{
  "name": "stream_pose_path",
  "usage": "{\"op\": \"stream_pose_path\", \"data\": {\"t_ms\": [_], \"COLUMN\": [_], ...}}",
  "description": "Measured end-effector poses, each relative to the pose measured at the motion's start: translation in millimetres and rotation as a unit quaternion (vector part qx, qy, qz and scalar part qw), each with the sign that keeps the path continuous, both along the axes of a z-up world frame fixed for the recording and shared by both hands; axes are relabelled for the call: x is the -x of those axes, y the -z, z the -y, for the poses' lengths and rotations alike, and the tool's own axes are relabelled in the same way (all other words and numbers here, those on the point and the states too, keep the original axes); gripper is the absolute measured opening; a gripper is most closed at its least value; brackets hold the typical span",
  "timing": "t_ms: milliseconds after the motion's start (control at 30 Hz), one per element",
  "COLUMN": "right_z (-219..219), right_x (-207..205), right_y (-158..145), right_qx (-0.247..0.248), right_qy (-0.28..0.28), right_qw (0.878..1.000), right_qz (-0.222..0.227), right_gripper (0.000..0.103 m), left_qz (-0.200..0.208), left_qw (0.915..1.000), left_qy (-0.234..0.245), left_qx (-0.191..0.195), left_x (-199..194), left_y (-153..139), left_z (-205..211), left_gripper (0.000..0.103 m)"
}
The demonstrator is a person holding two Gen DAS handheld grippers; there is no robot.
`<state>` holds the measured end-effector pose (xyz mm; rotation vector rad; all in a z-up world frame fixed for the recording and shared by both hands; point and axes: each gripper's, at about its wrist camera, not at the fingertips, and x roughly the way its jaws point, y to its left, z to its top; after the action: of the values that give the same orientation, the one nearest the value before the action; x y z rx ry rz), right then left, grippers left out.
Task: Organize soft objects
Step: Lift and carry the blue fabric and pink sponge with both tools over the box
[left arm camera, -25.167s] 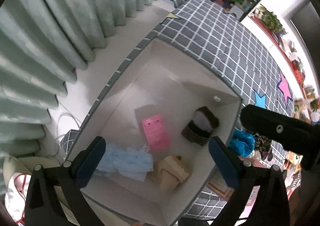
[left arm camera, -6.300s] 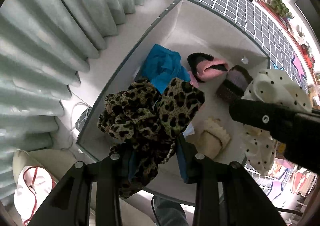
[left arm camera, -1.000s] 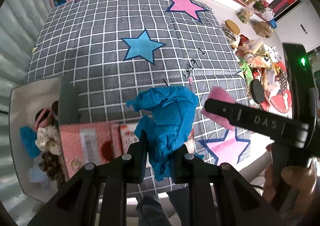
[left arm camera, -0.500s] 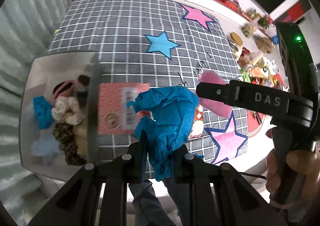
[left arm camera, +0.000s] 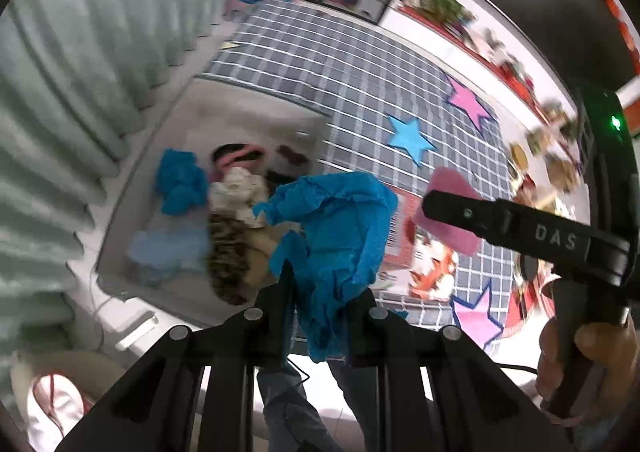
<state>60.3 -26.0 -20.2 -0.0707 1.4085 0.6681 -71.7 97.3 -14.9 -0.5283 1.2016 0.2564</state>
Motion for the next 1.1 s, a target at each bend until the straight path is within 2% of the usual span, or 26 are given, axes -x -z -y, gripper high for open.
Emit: {"op": "stream_pose_path", "data": {"t_ms": [267,567,867,1100], "right_z": [-45.8,-92.9,-127.9,-142.7], "right_x": [15.1,19.3,13.4,13.4], "right_y": [-1.6,0.9,17.3,27.8], "right_qx": [0.004,0.011,0.026,0.039], "right_qy": [-0.057,-0.109,-0.135,-0.149], "right_qw": [0.998,0.994,0.99,0.988], "right_qz": [0.005,0.008,0.003,-0.002], "right_gripper": [0.076,0.076,0.076,0.076], "left_qz": [-0.005,-0.035,-0.072,-0.085], "left_qw": [0.9978,0.9929,0.9882,0.9867], "left_qy": [-0.066,-0.111,-0.13,-0.131], "left_qx": [-0.01,-0.023,-0.038,-0.044], "left_x": [24.4,28.7,25.7,19.2], "left_y": [3.7,27.6,54.0,67.1], "left_z": [-37.8,-68.7,-87.5,-94.0], "left_gripper": [0.02,0.02,0.02,0.02]}}
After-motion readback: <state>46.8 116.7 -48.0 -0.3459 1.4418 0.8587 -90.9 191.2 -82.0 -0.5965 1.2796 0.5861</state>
